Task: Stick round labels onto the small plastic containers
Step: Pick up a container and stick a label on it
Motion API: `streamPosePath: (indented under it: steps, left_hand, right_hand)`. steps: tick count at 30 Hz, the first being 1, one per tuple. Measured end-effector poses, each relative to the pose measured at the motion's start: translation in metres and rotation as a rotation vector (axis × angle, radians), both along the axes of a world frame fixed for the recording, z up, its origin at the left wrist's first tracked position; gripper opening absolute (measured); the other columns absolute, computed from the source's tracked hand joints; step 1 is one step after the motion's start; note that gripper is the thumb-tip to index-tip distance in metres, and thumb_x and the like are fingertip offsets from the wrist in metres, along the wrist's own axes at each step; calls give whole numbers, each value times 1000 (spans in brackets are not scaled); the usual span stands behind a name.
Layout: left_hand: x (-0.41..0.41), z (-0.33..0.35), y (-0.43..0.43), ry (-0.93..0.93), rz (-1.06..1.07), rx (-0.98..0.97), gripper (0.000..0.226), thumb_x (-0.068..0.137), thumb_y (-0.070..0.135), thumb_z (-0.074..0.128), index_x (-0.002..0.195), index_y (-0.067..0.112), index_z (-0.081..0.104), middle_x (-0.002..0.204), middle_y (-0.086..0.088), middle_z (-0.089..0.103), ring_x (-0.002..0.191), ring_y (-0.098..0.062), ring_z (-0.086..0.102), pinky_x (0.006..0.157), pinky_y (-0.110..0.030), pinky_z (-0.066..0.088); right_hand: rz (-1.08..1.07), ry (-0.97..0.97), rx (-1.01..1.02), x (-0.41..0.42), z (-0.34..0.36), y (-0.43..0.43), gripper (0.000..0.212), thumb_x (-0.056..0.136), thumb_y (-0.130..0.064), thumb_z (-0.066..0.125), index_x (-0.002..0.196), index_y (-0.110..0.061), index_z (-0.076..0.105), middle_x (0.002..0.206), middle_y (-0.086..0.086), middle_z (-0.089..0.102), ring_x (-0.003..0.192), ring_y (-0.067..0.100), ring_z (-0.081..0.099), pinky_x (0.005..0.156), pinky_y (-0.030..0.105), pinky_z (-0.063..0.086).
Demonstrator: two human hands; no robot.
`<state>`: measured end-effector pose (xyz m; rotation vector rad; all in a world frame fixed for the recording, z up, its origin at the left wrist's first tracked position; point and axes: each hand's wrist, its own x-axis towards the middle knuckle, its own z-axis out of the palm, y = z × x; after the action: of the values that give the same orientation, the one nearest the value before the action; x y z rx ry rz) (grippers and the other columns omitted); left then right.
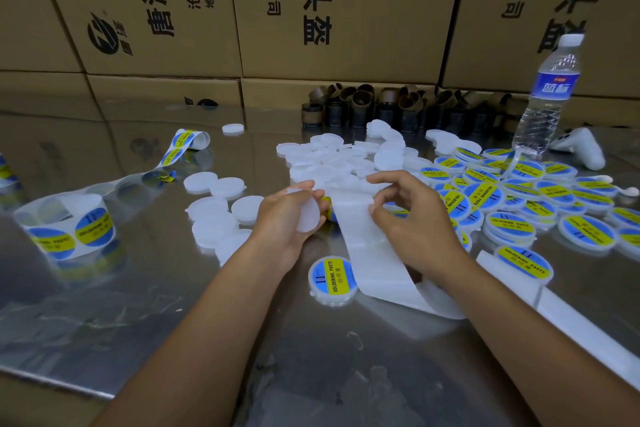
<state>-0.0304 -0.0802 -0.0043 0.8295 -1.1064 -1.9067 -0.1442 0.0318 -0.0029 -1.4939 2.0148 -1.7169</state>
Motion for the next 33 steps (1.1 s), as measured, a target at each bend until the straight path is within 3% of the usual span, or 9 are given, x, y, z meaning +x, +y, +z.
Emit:
streamPosePath:
  steps: [5,11,14,17,19,22,26,29,33]
  left_hand:
    - [0,-1,0,-104,-83,26,16,97,15,50,89,8,61,87,-10,65,73,-20,62,71,-30,50]
    - [0,-1,5,-73,-236,-3,32,100,29,45,110,4,63,102,-12,71,95,-28,66,88,-42,51]
    - [-1,-1,6,-16,-302,6,41,102,36,36,125,11,58,117,-12,67,107,-27,64,92,-42,50]
    - [0,0,5,21,-327,50,50,101,47,27,122,15,59,117,-10,68,104,-26,65,87,-39,50]
    - [-1,2,4,53,-308,66,53,100,50,26,120,14,60,119,-12,67,109,-28,62,94,-40,47]
    - [-1,3,1,91,-268,57,51,99,46,33,122,9,60,120,-13,66,114,-29,61,102,-43,43]
    - [-1,4,2,114,-207,34,42,96,28,50,127,2,56,123,-19,62,116,-33,58,103,-47,43]
    - [-3,4,1,192,-143,11,35,93,12,53,126,1,55,123,-21,61,107,-32,60,89,-41,51]
    - [-3,1,-2,285,-66,-98,23,91,2,54,112,8,61,108,-12,69,96,-24,66,90,-37,51]
  right_hand:
    - [78,-195,-157,2,10,3,37,82,13,54,91,-23,61,71,-5,53,67,-2,54,72,11,43]
    - [211,-322,-242,8,16,5,35,81,15,55,83,-18,64,71,-11,60,71,-3,58,69,10,46]
    - [301,-397,-235,11,16,4,39,79,20,53,77,-17,64,65,-14,62,68,-2,58,65,10,46]
    - [377,-460,-186,14,17,6,40,78,22,50,74,-16,62,60,-14,59,59,-2,54,56,10,42]
    - [419,-484,-155,15,19,8,33,73,17,51,72,-15,60,56,-14,57,54,-3,51,51,8,39]
    - [456,-543,-72,16,20,12,26,62,1,47,60,-21,60,52,-11,52,48,2,45,45,13,37]
    - [366,-432,77,13,20,13,22,58,-8,45,54,-24,59,53,-5,38,48,9,29,43,17,24]
    - [357,-388,106,12,20,13,21,65,-6,48,54,-22,58,47,-9,41,42,1,34,41,9,27]
    - [204,-191,111,5,14,10,29,79,7,50,64,-17,56,47,-13,50,46,-2,44,47,9,35]
